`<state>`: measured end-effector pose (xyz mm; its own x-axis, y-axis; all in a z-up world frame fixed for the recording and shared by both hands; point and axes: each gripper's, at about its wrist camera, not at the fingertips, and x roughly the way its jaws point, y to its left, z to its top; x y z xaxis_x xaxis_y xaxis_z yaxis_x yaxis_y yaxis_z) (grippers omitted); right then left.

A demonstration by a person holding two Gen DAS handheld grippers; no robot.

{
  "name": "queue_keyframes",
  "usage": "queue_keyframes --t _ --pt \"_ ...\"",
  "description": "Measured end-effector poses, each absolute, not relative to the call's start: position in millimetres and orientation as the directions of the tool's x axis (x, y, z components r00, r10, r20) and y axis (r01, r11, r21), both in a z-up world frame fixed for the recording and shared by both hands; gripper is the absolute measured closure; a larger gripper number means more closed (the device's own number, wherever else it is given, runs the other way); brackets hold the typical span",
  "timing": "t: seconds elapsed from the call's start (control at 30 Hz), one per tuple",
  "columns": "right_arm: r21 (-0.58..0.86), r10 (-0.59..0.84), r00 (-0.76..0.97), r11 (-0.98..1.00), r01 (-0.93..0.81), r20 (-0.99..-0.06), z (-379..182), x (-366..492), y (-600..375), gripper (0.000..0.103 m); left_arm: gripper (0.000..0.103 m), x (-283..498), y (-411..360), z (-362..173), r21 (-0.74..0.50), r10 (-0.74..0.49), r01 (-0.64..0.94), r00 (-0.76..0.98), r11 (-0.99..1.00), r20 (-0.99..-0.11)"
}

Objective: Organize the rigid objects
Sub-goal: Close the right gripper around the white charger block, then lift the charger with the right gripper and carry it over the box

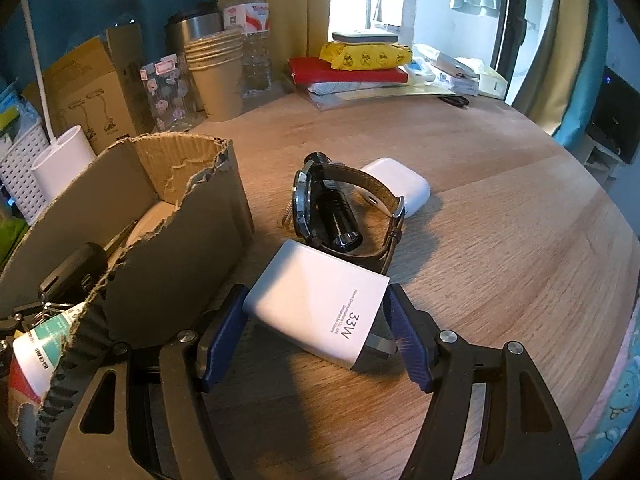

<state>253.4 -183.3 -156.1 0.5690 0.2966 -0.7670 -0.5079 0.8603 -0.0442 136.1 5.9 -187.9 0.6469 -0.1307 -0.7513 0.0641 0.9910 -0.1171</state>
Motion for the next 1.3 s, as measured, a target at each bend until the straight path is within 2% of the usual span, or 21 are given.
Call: queue_keyframes --t 0.5,1.3 --pt "0.004 0.348 0.623 0.875 -0.484 -0.701 -125.2 243.7 -201.1 0.031 0.082 136.3 5.6 -188.0 -0.117 -0.131 0.064 0.647 0.991 -0.751" --pt "-0.01 0.425 0.694 0.849 -0.528 -0.581 -65.8 206.2 -190.6 0.031 0.082 136.1 6.1 -187.9 -0.117 -0.131 0.064 0.647 0.991 -0.751"
